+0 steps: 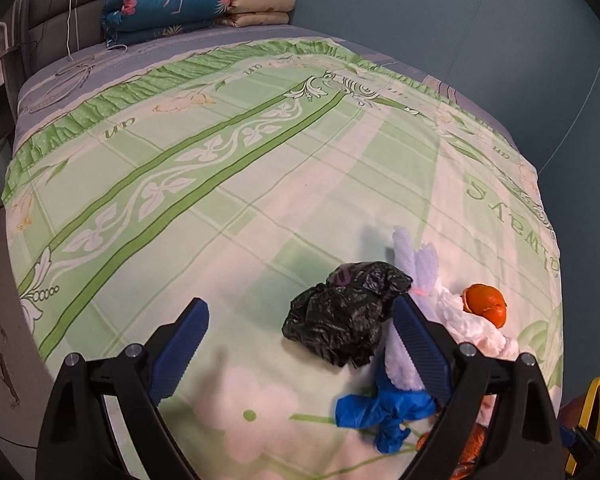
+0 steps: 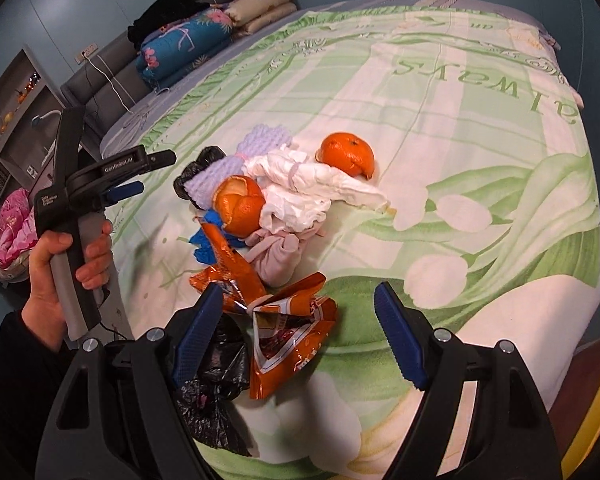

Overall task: Collect trash
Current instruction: 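Grasp the black plastic bag with the left gripper while the right grasps the orange wrapper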

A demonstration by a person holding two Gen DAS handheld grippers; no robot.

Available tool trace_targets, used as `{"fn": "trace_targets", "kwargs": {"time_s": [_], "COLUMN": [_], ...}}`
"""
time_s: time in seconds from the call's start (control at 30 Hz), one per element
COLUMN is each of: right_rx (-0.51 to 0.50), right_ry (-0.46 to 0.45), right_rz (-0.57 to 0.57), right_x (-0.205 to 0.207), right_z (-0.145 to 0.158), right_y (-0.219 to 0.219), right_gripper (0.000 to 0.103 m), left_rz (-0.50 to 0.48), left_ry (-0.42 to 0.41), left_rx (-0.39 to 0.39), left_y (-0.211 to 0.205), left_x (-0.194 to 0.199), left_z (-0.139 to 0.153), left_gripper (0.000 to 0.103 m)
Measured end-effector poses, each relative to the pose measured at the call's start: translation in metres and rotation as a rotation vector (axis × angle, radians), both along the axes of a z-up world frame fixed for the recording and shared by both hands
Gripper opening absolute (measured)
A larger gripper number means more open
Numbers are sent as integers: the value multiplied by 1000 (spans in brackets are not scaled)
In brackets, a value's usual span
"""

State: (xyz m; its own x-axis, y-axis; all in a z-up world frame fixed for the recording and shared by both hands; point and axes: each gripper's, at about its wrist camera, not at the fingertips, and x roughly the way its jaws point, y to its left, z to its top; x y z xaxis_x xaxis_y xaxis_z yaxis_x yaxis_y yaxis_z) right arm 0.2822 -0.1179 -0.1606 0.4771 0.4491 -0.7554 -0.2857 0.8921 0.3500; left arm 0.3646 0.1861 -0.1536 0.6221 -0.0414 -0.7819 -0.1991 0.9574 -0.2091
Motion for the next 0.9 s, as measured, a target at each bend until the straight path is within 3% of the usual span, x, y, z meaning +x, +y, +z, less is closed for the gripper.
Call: {"fn": "trace_targets", "kwargs": {"time_s": [0.3,0.47,0.57,0.6,0.67,0.73,0.9], "right_rx": [12,20,17,11,3,-1,-4], "right_ry": [75,108,116,119,118,116,110], "right_rz": [6,22,31,34,34,37,27], "right_x": [20,24,24,23,22,21,21], "right_z": [-23,-29,-31,-32,-32,-32,-31], "right_y": [8,13,16,17,19,21,19], "right_gripper": [72,67,54,47,44,38,24], "left_rz": [-43,-50,-62,-68,-76,-84,-78], "left_ry": [46,58,65,65,65,69,72], "left_rx": [-8,-36,-34,-35,-40,-52,-78], "left_y": [-10,-9,-12,-13,-15,-17,-16], "left_x": [20,24,24,24,23,24,22], "left_z": [-24,-33,-36,-36,-36,-37,-36], "left_gripper": [90,87,79,73,62,44,33]}}
